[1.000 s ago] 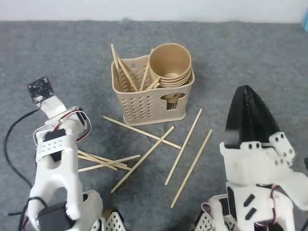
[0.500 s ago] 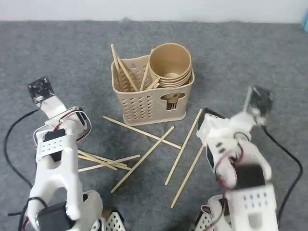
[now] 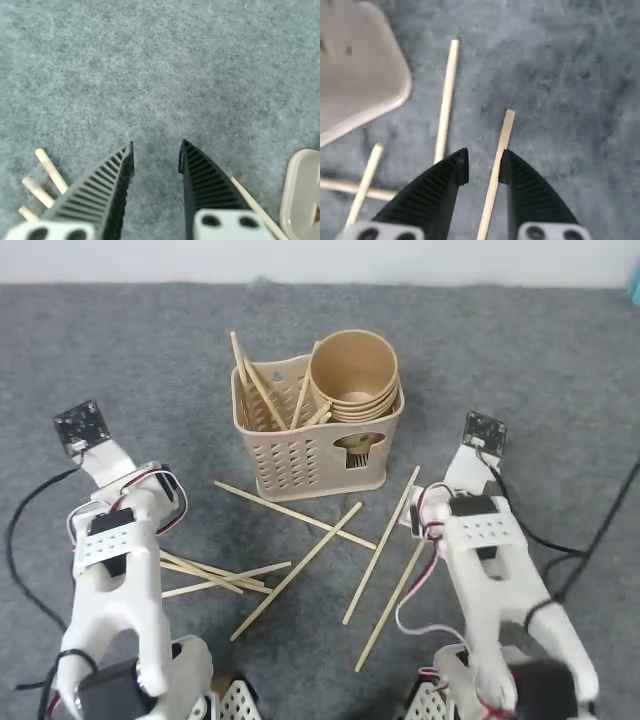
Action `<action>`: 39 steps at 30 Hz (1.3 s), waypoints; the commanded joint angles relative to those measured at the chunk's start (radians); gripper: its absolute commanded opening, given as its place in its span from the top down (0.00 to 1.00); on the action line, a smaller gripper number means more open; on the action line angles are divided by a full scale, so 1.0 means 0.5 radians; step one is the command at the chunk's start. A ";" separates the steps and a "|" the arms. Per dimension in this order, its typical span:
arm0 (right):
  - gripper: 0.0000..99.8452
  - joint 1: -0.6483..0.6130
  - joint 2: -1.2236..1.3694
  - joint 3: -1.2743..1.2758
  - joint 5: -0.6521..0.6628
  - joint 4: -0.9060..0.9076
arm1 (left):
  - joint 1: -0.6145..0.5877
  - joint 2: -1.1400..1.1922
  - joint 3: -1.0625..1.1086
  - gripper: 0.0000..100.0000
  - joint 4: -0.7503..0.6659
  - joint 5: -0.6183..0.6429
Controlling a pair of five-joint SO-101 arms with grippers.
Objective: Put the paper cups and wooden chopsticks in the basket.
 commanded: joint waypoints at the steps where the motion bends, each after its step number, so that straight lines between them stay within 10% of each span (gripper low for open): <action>1: 0.85 0.057 0.133 -0.034 -0.052 -0.149 | -0.009 0.000 -0.057 0.86 -0.052 0.000; 23: 0.99 0.143 0.658 -0.497 0.092 0.324 | -0.012 0.000 -0.057 0.86 -0.052 0.000; 39: 0.99 0.146 -0.895 -1.215 0.261 1.416 | -0.009 0.000 -0.057 0.86 -0.052 0.000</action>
